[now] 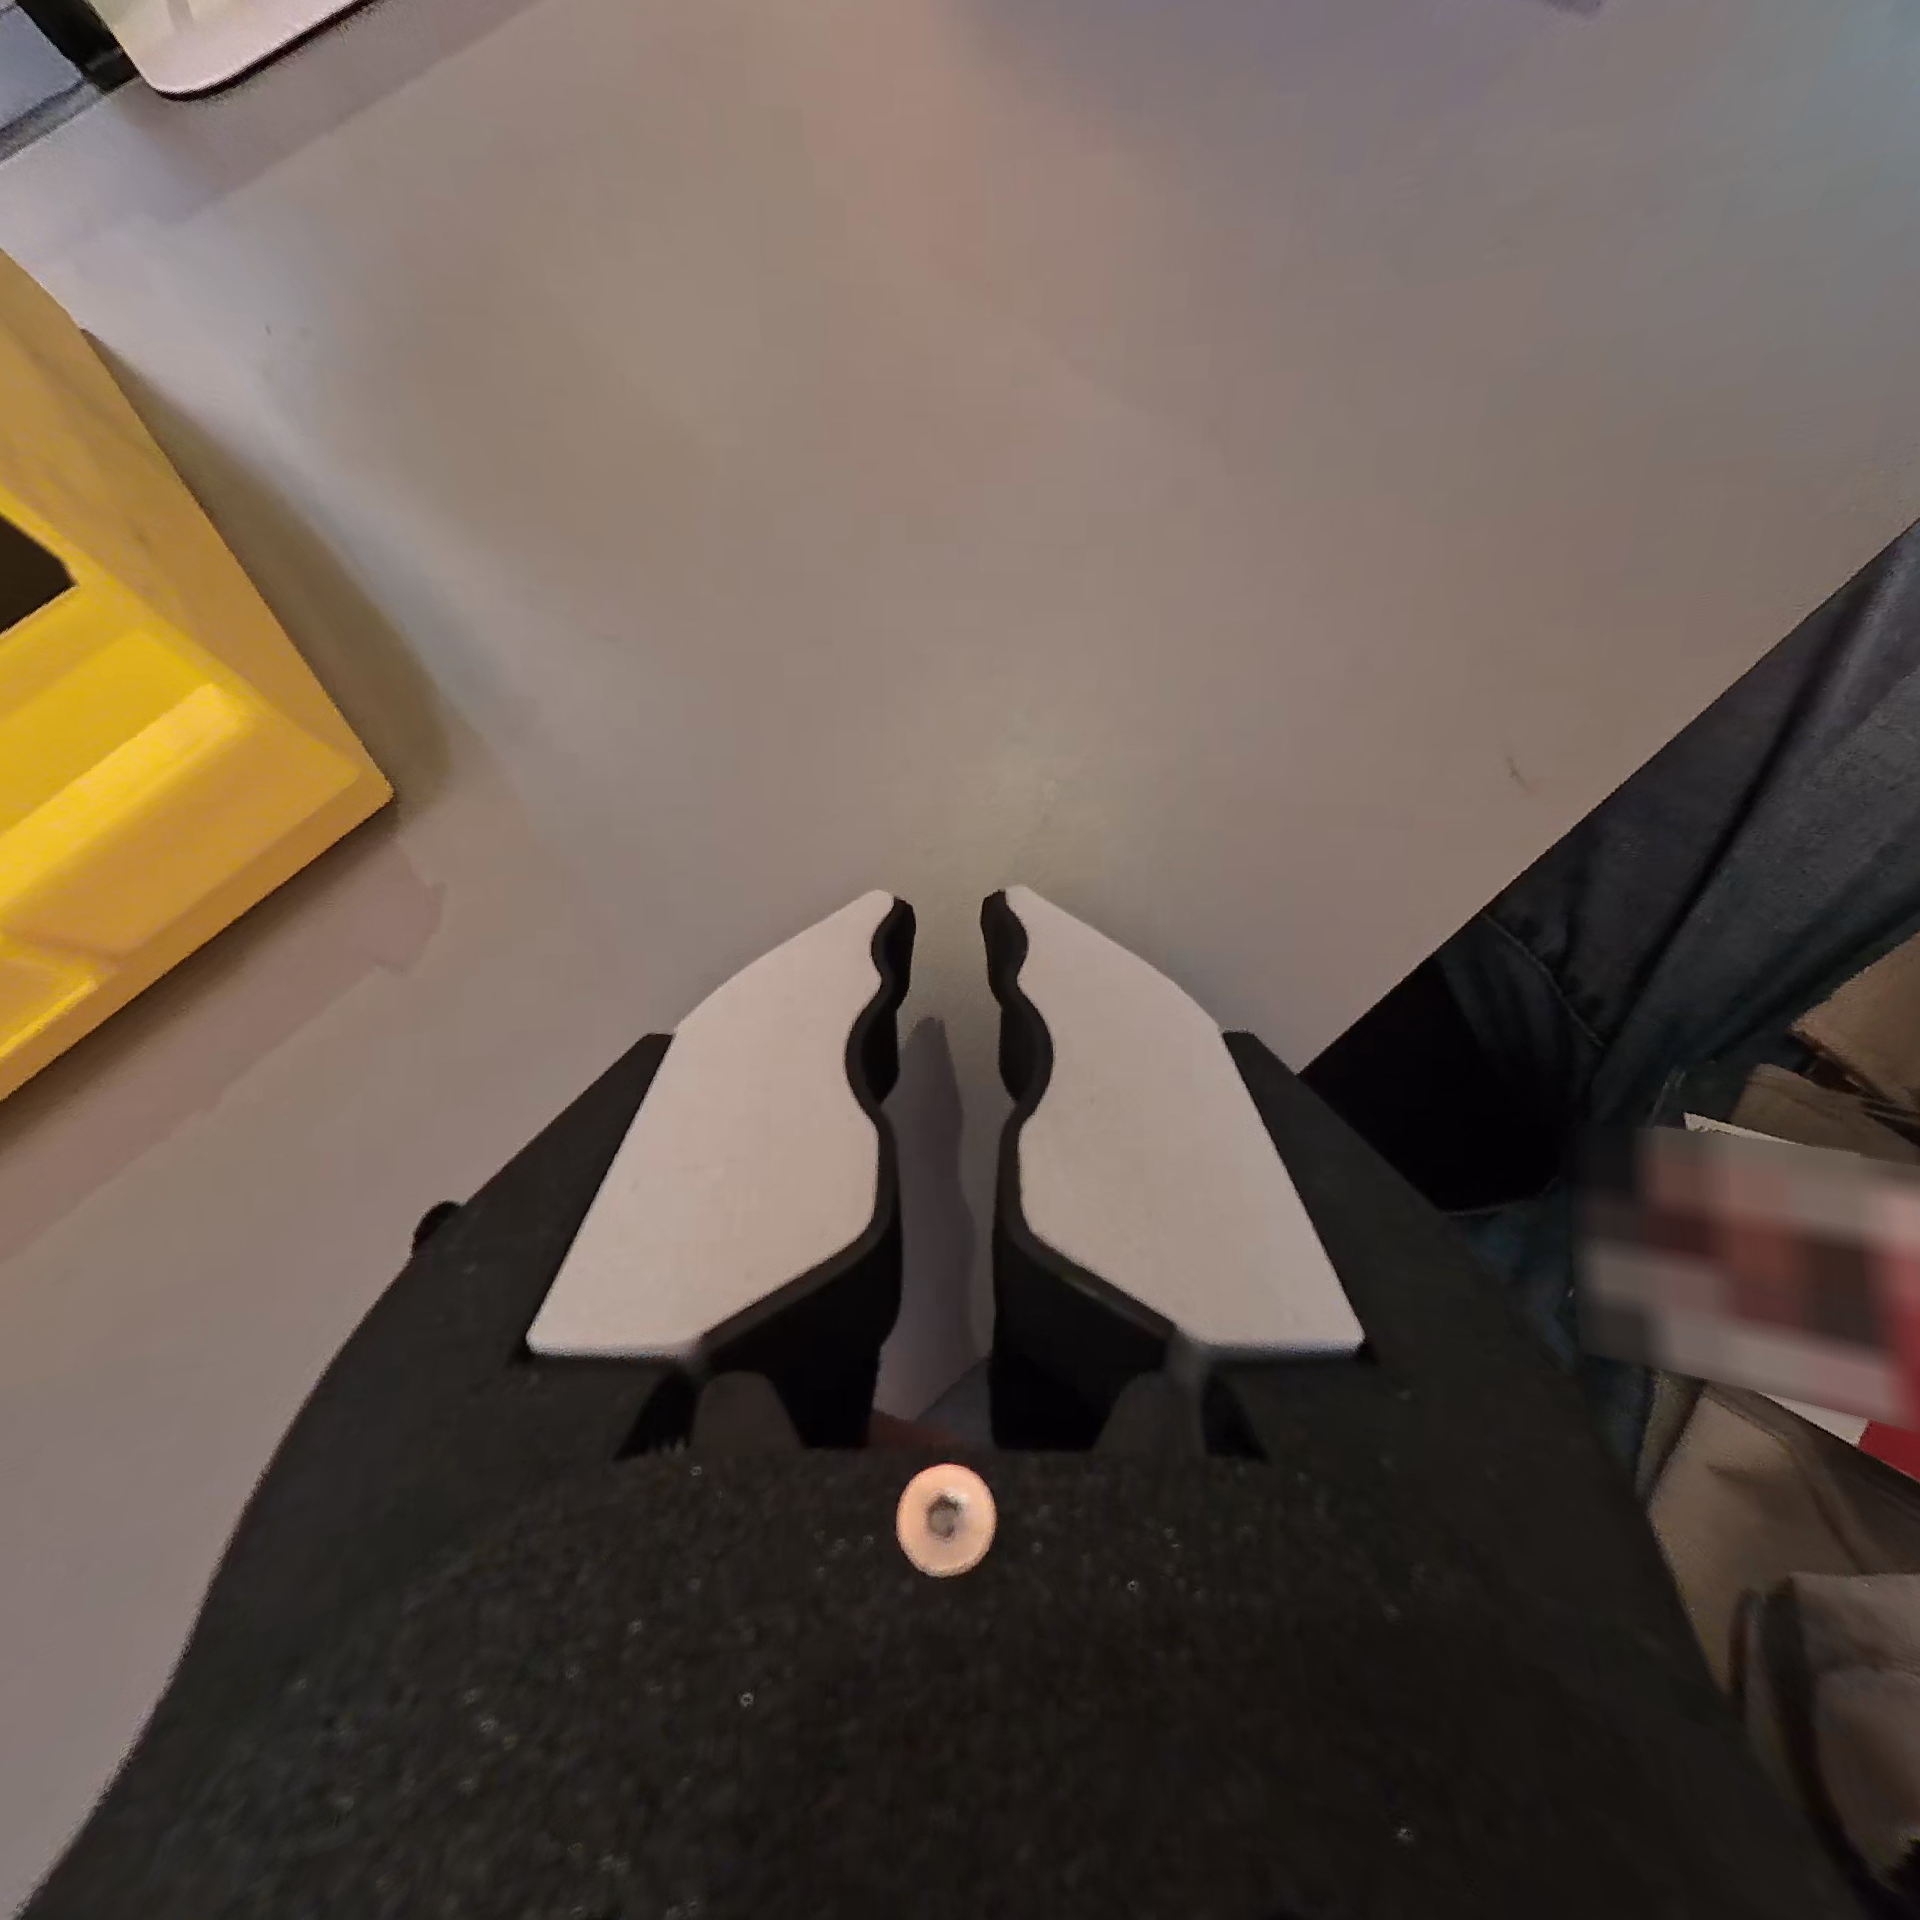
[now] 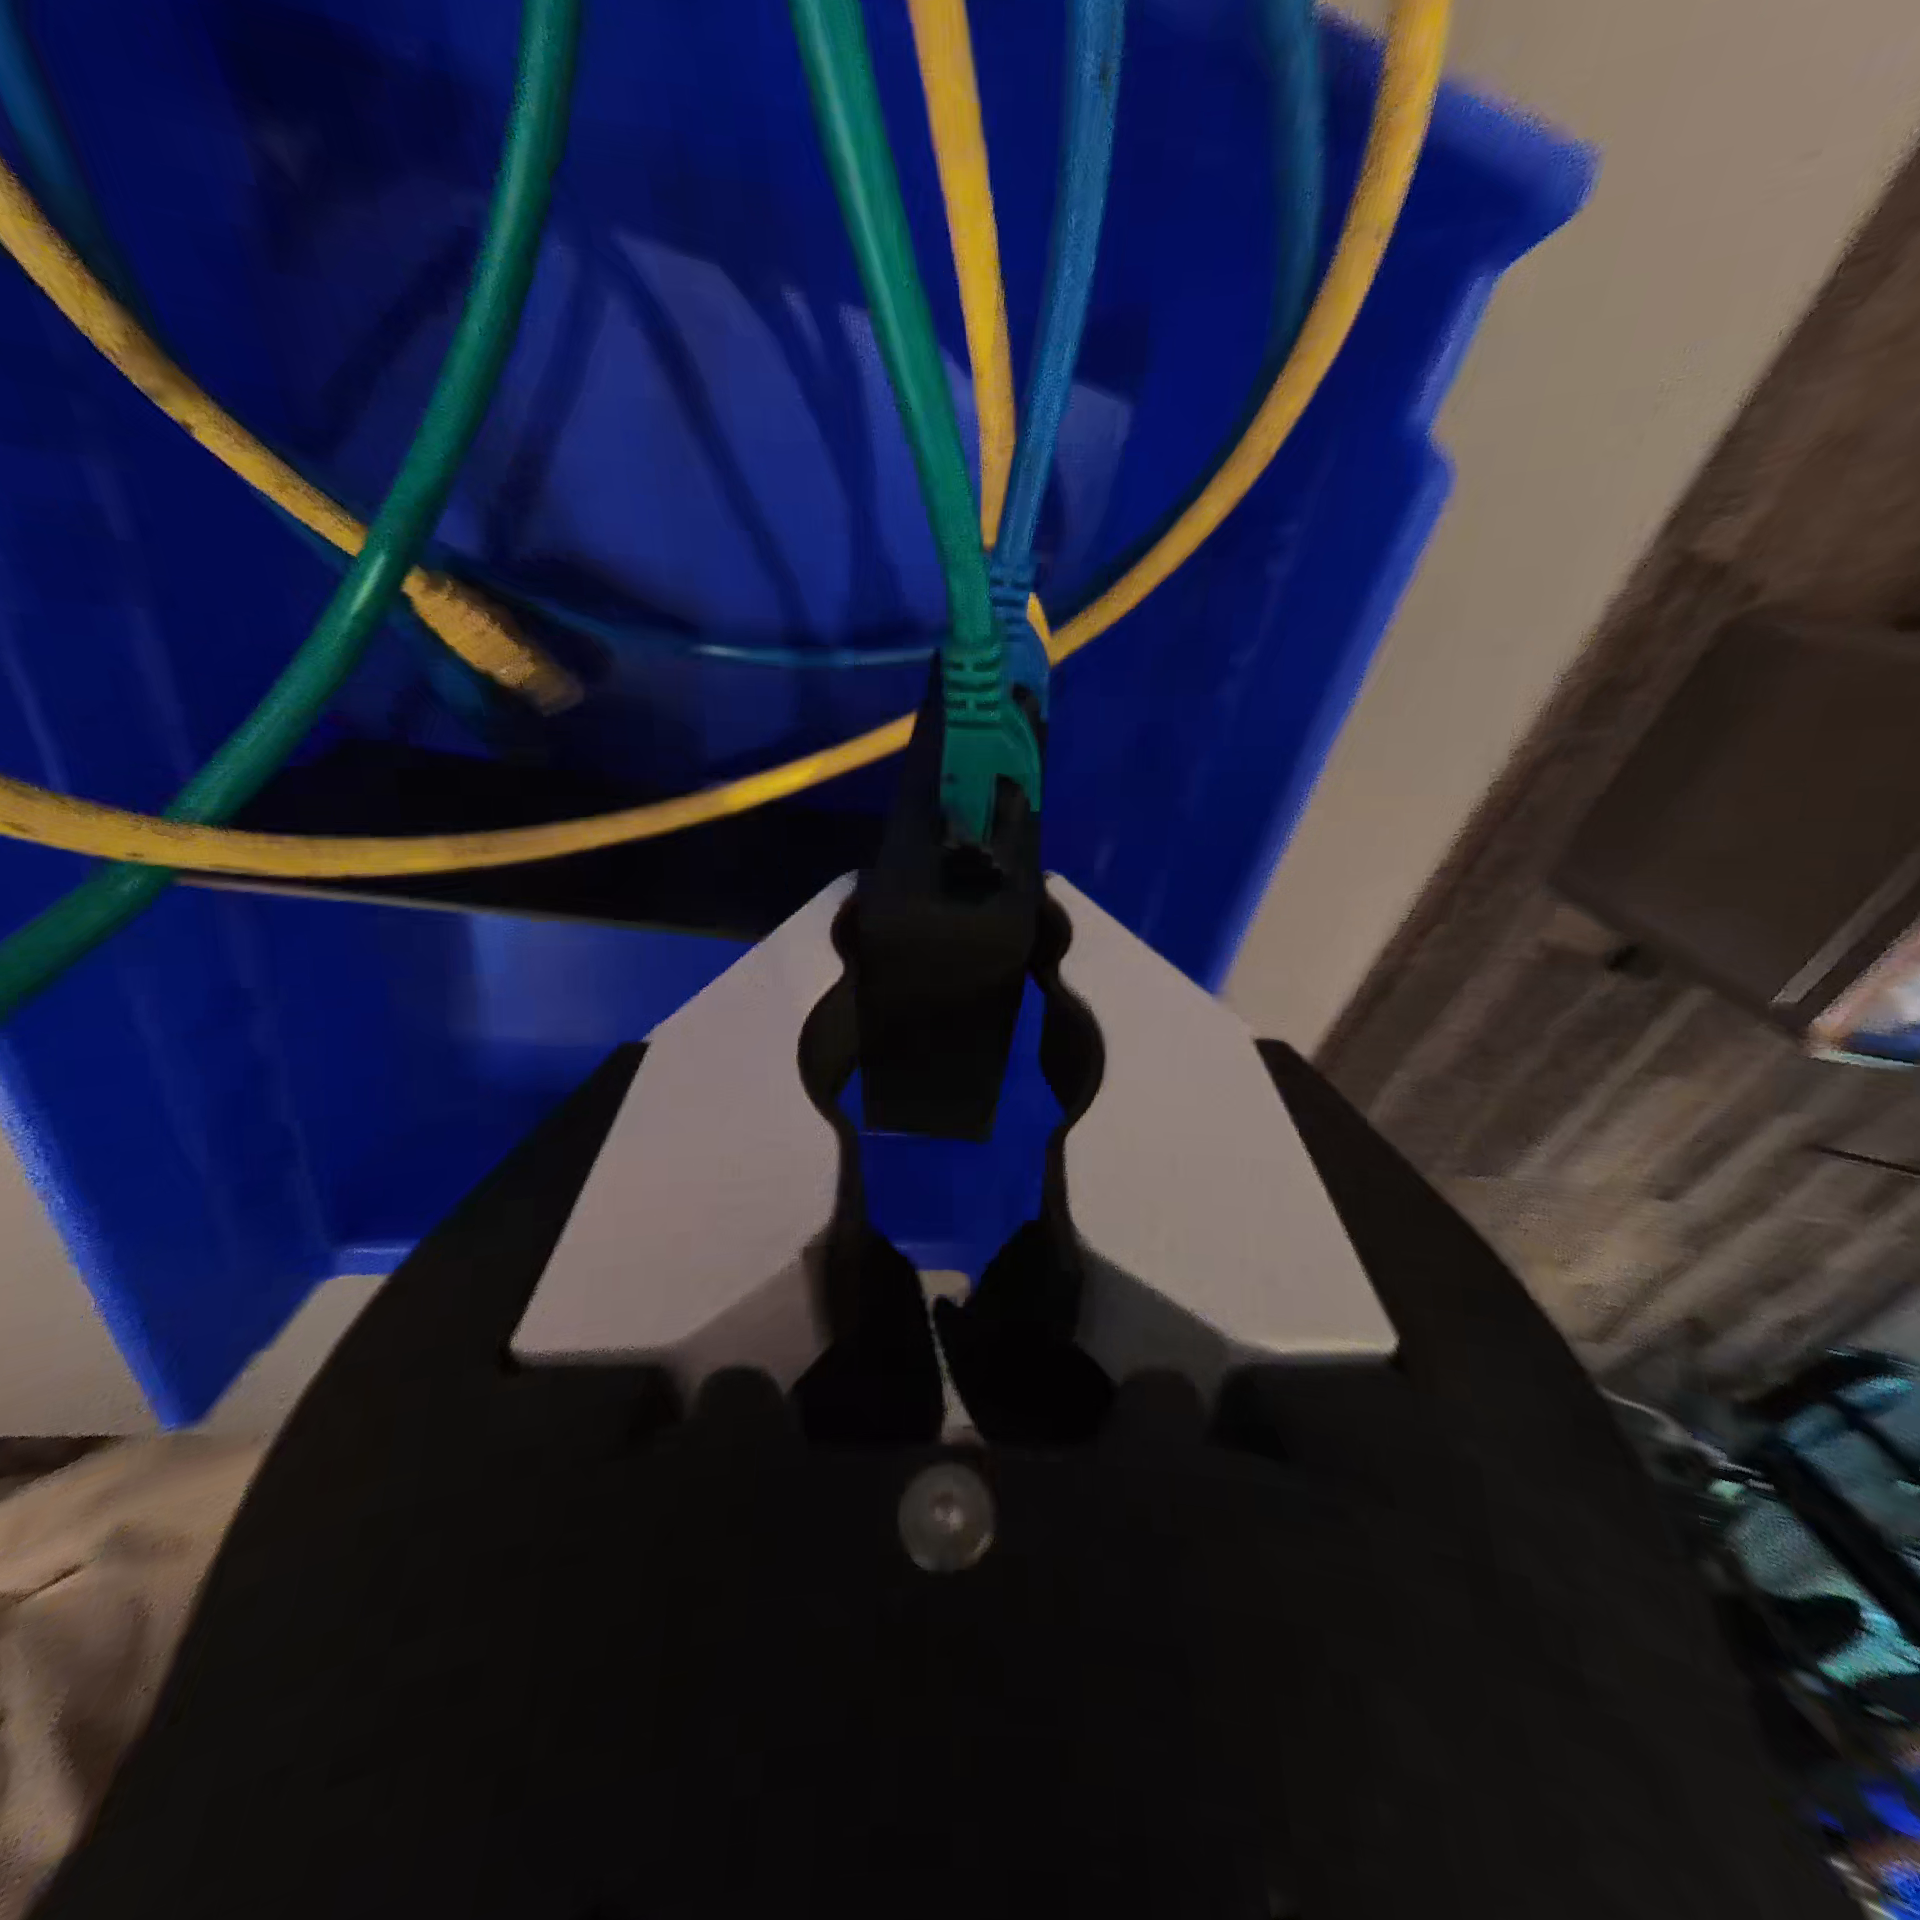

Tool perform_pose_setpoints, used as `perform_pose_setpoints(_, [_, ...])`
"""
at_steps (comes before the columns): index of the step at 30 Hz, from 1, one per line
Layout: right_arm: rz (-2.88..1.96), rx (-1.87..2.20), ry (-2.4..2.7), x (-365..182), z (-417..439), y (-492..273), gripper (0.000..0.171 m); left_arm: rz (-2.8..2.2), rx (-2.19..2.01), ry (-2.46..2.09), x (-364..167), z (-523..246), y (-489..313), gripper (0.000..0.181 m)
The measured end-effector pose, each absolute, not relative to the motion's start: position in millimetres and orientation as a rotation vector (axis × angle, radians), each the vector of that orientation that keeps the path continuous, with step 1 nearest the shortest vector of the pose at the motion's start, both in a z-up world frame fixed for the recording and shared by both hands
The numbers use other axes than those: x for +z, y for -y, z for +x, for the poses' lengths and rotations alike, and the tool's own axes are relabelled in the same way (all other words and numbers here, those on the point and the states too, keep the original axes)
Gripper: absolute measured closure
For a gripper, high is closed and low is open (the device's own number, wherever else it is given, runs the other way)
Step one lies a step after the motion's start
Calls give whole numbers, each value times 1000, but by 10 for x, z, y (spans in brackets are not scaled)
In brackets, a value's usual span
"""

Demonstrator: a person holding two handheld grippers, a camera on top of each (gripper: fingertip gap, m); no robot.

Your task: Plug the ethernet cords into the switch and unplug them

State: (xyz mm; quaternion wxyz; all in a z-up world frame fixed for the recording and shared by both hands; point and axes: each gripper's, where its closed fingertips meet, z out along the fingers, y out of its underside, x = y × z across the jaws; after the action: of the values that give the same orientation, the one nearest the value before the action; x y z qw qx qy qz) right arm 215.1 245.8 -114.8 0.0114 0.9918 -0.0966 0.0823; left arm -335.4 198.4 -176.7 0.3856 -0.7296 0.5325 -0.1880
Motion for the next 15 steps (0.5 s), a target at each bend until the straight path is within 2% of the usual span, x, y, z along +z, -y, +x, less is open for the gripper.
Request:
perform_pose_setpoints(11, [3190,235,501,-1596,2287,-2580,144,-1854,-472,-1363,-1767,-3363,-2001,167])
perform_pose_setpoints(13, [3248,163,500,-1598,2238,-2608,138,-1856,-462,-1356,-1768,-3363,-2017,167])
perform_pose_setpoints(15, [3322,89,507,-1530,2193,-2636,125,-1857,-464,-1350,-1769,-3362,-2022,165])
